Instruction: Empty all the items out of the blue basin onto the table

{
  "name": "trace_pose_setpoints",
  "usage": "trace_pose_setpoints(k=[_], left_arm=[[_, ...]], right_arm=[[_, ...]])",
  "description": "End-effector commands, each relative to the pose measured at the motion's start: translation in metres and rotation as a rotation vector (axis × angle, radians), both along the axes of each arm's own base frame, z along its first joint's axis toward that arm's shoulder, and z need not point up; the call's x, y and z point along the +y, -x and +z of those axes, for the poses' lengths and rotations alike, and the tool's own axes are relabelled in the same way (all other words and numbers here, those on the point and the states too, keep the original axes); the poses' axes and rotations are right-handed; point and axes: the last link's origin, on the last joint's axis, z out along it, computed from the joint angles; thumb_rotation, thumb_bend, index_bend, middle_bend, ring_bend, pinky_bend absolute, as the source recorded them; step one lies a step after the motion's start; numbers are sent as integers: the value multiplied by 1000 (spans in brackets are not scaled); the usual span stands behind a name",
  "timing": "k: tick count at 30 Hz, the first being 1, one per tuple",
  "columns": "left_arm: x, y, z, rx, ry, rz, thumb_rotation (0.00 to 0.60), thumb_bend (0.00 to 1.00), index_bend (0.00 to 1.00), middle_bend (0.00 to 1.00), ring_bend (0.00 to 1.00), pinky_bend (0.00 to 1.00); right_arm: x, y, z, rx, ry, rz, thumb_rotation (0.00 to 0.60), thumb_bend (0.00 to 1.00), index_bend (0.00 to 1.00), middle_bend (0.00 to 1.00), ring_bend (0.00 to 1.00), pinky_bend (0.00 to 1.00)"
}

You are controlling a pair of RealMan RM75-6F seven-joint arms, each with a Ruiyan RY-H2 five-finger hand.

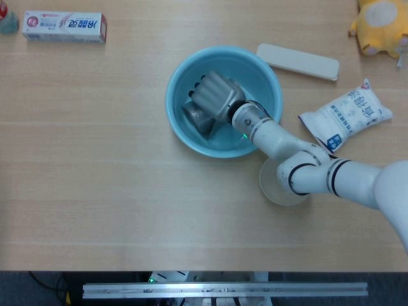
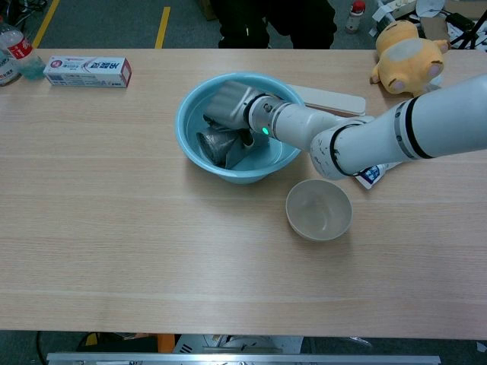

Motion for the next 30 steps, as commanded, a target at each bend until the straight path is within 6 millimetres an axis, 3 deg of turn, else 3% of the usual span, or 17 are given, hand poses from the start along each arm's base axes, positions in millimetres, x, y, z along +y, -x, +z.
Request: trace_pose_setpoints(k=[1,5,13,22,30], left_arm=[[0,-1,0,-1,1,-3,600,219,293,282,249,195],[0,-2,0,-1,-1,-6,600,219,293,282,249,195],[0,-5,0,-2,-1,-18,600,220,293,282,249,195],[5,-8,-1,-1,7,-38,600,219,293,282,249,195],[11,-11,-6,-8,24,-57,600,219,293,281,249,195]], right_arm=[[0,1,3,-13,1,3,600,324,521,578,568,740],[0,0,11,-48,-3,3,600,383,590,632,632,800],[0,-1,46,-137,9,6,600,383,596,636,641,808],[5,12,125,-247,63,8,600,381,596,636,640,808],[1,60,202,-244,206,-65,600,381,596,636,639,808]])
